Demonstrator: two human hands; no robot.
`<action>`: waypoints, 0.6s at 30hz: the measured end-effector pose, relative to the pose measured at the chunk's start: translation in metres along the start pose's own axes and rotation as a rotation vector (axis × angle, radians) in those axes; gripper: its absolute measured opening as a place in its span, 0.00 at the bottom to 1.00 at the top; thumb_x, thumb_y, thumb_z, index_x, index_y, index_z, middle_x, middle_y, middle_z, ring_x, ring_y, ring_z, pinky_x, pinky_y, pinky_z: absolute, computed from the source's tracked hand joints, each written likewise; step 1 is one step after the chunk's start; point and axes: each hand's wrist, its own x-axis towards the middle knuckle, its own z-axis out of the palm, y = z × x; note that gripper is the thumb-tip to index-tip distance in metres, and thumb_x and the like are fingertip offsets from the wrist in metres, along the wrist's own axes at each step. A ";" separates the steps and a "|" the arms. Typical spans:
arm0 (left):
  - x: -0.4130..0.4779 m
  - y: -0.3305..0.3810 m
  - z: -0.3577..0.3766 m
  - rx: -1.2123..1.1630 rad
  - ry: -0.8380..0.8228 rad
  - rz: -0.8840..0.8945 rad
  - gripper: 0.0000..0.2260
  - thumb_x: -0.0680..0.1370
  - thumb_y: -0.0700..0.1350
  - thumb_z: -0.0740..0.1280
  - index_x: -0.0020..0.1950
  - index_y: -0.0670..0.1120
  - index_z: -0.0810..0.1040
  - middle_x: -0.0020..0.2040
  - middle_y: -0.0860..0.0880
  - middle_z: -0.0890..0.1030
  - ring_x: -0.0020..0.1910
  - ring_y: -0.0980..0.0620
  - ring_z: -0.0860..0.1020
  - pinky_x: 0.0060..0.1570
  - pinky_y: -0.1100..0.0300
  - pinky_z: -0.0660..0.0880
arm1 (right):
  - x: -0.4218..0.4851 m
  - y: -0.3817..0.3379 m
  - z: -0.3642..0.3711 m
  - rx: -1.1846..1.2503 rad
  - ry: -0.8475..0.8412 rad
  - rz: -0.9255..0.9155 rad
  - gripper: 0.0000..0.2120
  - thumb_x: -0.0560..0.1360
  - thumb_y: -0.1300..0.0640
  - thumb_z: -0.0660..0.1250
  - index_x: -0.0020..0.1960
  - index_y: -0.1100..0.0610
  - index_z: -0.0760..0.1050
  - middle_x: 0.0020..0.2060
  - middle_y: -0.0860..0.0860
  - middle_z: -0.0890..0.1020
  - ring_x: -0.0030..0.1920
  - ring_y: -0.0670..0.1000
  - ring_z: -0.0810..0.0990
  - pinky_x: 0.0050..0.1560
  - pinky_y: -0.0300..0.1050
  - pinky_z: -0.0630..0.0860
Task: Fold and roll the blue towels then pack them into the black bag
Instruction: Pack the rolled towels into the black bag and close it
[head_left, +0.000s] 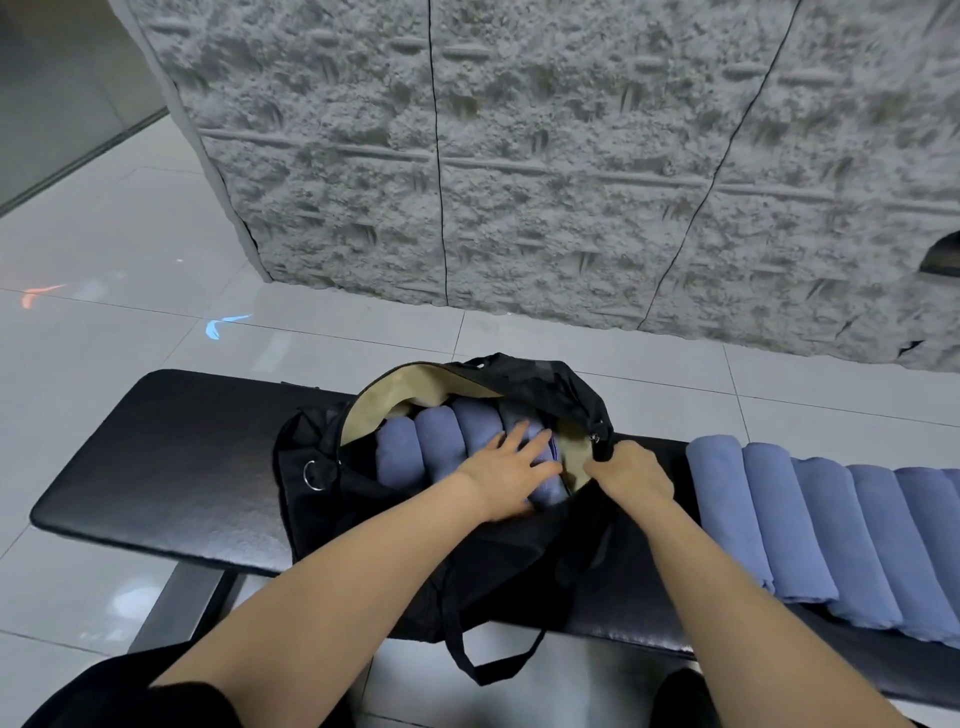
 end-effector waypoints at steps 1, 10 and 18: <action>-0.001 0.000 -0.003 -0.008 -0.004 -0.001 0.22 0.80 0.41 0.57 0.74 0.49 0.58 0.78 0.43 0.45 0.76 0.38 0.44 0.72 0.46 0.54 | 0.002 -0.001 -0.002 -0.038 0.019 0.005 0.08 0.71 0.51 0.63 0.40 0.56 0.70 0.44 0.53 0.78 0.45 0.56 0.78 0.48 0.46 0.75; 0.011 0.004 -0.014 -0.136 0.052 0.124 0.14 0.83 0.47 0.55 0.68 0.46 0.67 0.67 0.48 0.70 0.64 0.46 0.71 0.56 0.56 0.69 | 0.004 0.021 -0.037 -0.170 0.119 0.022 0.10 0.72 0.49 0.64 0.45 0.55 0.70 0.39 0.50 0.75 0.45 0.56 0.74 0.54 0.49 0.70; 0.011 0.013 -0.016 -0.066 -0.006 0.114 0.23 0.77 0.46 0.63 0.71 0.45 0.63 0.68 0.43 0.65 0.65 0.39 0.67 0.58 0.49 0.67 | 0.022 -0.012 -0.034 -0.619 0.453 -0.809 0.26 0.61 0.59 0.75 0.58 0.53 0.75 0.61 0.52 0.76 0.60 0.58 0.72 0.60 0.56 0.66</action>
